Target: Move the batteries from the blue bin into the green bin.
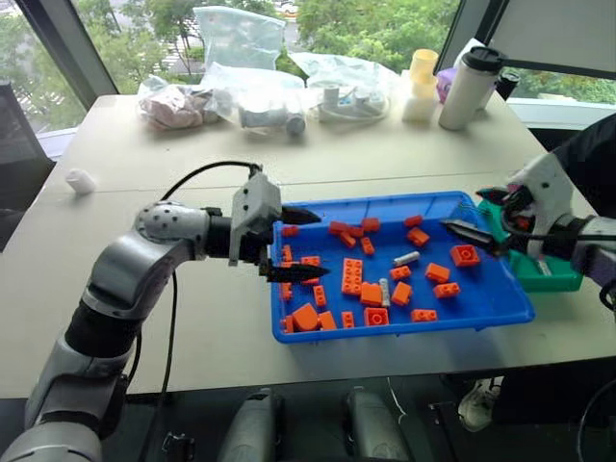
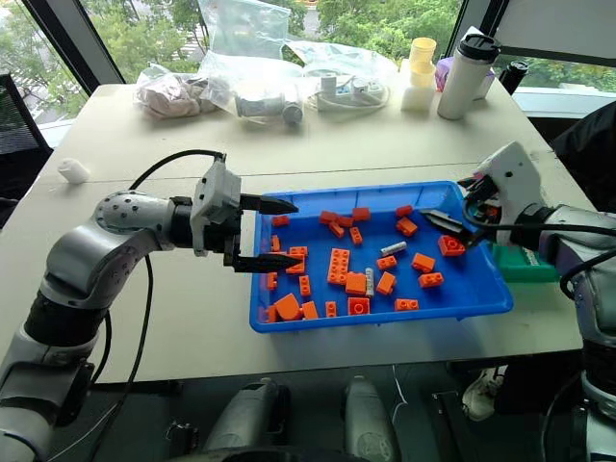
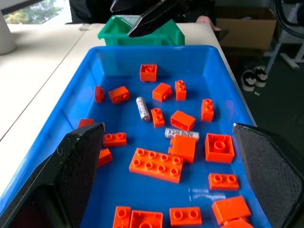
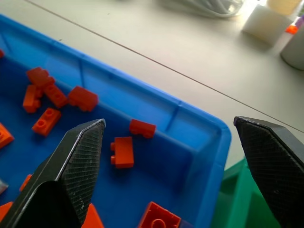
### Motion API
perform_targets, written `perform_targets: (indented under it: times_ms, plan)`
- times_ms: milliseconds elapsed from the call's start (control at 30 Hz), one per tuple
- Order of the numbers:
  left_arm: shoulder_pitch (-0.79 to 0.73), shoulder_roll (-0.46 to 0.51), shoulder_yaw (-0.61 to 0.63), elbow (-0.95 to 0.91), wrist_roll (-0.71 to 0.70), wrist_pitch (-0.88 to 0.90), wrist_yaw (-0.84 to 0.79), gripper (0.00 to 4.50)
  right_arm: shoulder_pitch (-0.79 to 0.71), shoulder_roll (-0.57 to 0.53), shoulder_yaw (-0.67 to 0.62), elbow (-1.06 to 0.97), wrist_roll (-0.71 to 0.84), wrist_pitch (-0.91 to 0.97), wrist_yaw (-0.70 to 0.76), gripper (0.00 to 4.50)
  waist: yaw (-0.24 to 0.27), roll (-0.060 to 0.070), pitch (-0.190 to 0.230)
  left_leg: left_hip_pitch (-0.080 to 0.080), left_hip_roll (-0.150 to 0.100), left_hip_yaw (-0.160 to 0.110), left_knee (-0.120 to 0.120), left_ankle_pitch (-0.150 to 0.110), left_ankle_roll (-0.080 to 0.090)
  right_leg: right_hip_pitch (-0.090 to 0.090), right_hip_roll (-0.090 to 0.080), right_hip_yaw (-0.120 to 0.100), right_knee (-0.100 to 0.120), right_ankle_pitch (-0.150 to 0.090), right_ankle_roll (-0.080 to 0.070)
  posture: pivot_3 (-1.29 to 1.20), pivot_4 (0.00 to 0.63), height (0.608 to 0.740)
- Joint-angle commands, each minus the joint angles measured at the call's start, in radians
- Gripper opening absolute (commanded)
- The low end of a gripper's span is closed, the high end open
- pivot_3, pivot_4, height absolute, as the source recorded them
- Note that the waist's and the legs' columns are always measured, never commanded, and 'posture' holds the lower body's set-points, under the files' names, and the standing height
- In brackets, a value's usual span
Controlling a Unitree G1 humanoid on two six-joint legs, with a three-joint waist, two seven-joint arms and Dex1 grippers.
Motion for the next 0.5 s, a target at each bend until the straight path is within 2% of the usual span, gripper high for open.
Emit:
perform_targets:
  times_ms: [33, 167, 500]
  plan:
    - [-0.006, 0.034, 0.002, -0.046, 0.014, -0.005, -0.019, 4.50, 0.008, -0.056, 0.074, -0.050, 0.044, -0.033, 0.116, 4.48, 0.000, 0.000, 0.000, 0.000, 0.000, 0.000, 0.000, 0.000, 0.000, 0.000, 0.000, 0.000, 0.000, 0.000, 0.000, 0.00, 0.150, 0.740]
    - [0.004, 0.041, 0.010, -0.061, 0.012, 0.003, -0.012, 4.50, 0.008, -0.109, 0.192, -0.047, 0.009, -0.136, 0.227, 4.48, -0.001, 0.000, 0.000, 0.000, 0.000, 0.000, 0.001, 0.000, 0.000, 0.000, 0.000, 0.000, 0.000, 0.000, 0.000, 0.00, 0.150, 0.740]
    - [0.025, 0.064, 0.022, -0.064, 0.015, 0.004, -0.016, 4.50, -0.173, -0.060, 0.456, 0.194, -0.165, -0.467, 0.410, 4.48, -0.003, -0.001, 0.000, 0.000, 0.000, 0.000, 0.001, 0.000, 0.000, 0.000, 0.001, 0.000, 0.000, 0.000, 0.000, 0.00, 0.150, 0.740]
